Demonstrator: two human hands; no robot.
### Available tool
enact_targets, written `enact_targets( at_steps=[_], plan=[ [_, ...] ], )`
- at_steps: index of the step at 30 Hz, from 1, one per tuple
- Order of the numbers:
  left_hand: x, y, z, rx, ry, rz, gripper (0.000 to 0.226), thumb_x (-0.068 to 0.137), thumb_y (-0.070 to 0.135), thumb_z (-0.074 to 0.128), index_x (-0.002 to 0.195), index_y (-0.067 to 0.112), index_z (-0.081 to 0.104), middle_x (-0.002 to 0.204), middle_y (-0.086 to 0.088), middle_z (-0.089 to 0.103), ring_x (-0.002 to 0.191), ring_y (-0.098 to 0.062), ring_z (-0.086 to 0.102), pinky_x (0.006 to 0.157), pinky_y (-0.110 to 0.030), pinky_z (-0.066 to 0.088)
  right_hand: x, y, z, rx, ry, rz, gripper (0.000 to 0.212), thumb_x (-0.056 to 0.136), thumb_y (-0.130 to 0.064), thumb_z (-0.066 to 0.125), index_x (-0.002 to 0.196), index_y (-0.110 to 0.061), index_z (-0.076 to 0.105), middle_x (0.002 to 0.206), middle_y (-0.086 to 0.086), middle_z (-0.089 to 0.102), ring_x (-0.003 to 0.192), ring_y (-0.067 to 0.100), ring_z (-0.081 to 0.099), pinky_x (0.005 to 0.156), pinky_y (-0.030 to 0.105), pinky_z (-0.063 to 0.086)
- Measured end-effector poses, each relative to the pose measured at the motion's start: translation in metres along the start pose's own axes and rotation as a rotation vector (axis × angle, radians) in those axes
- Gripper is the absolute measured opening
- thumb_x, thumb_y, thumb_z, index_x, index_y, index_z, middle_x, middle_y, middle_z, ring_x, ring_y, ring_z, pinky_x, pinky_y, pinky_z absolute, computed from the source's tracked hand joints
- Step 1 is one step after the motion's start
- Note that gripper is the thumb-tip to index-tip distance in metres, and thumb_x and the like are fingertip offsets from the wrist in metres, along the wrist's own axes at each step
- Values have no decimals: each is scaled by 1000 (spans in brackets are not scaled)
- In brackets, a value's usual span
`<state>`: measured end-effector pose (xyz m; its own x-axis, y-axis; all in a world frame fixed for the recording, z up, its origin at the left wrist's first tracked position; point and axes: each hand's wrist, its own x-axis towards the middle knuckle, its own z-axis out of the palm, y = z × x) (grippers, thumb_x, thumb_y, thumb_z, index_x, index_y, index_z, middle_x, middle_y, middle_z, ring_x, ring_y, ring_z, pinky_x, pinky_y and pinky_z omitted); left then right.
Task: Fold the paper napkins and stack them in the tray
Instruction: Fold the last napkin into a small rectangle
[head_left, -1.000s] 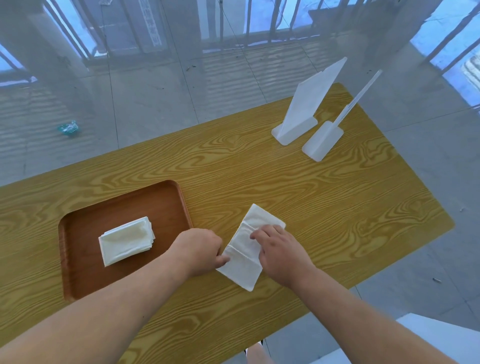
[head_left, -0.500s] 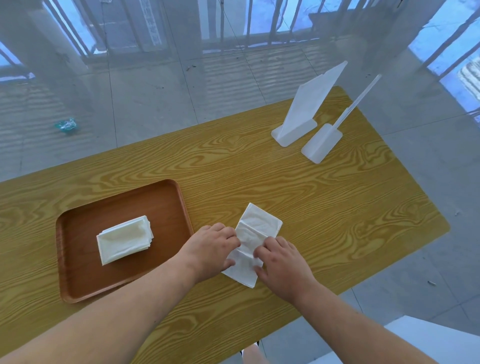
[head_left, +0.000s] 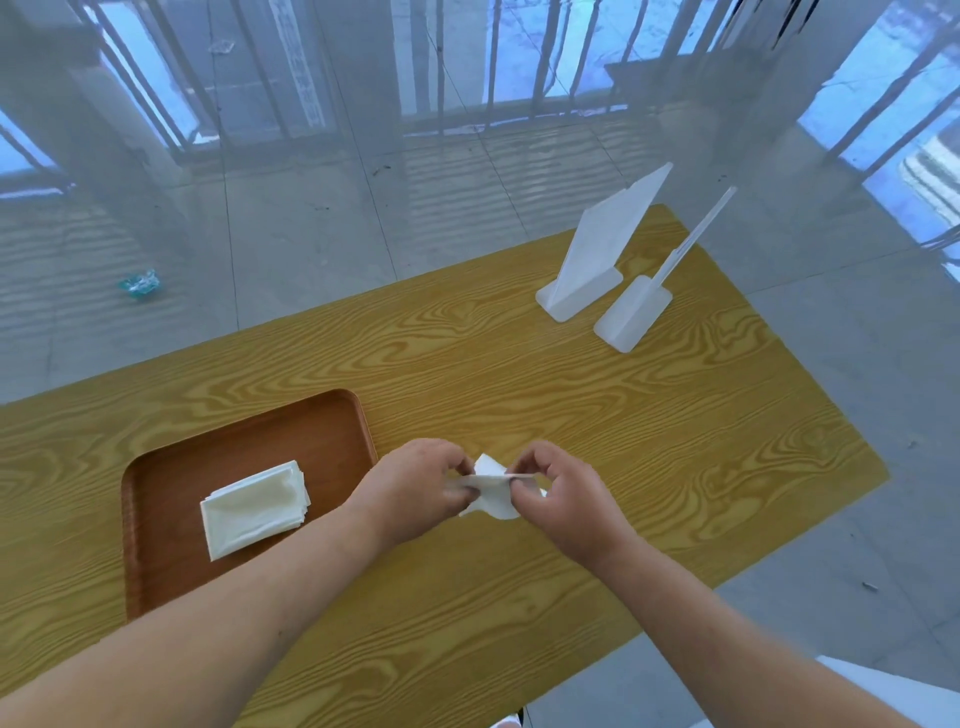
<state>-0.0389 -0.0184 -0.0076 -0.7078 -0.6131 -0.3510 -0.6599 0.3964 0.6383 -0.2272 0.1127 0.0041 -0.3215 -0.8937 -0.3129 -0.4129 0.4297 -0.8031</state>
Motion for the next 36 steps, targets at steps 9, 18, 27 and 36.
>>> enact_targets(
  at_steps=[9, 18, 27, 36],
  plan=[
    [6, 14, -39, -927, -19, -229, 22, 86, 35, 82, 102, 19, 80, 107, -9, 80, 94, -25, 74, 82, -39, 58, 23, -20, -7, 704, -183, 405, 22, 95, -17, 73, 113, -5, 73, 94, 7, 77, 83, 21, 70, 85, 42, 55],
    [-5, -7, -13, -886, -25, -427, 19, 96, 24, 76, 111, 12, 78, 103, -15, 82, 92, -37, 76, 92, -55, 59, 26, -24, 12, 845, -117, 480, 12, 100, -20, 67, 108, -13, 73, 101, 7, 79, 89, 21, 73, 82, 43, 55],
    [-4, -9, -17, -1083, -123, -450, 22, 102, 13, 62, 121, 22, 71, 78, 0, 72, 53, -13, 56, 54, -28, 42, 29, -24, 17, 734, -158, 474, 20, 104, -12, 53, 113, -15, 71, 85, 5, 72, 59, 16, 60, 55, 31, 51],
    [-6, -13, -23, -1110, -52, -432, 24, 92, 21, 58, 89, 19, 82, 91, -5, 75, 74, -17, 66, 61, -30, 54, 29, -27, 12, 731, -186, 399, 34, 98, -3, 54, 90, -20, 82, 112, 6, 76, 77, 19, 65, 66, 31, 54]
  ],
)
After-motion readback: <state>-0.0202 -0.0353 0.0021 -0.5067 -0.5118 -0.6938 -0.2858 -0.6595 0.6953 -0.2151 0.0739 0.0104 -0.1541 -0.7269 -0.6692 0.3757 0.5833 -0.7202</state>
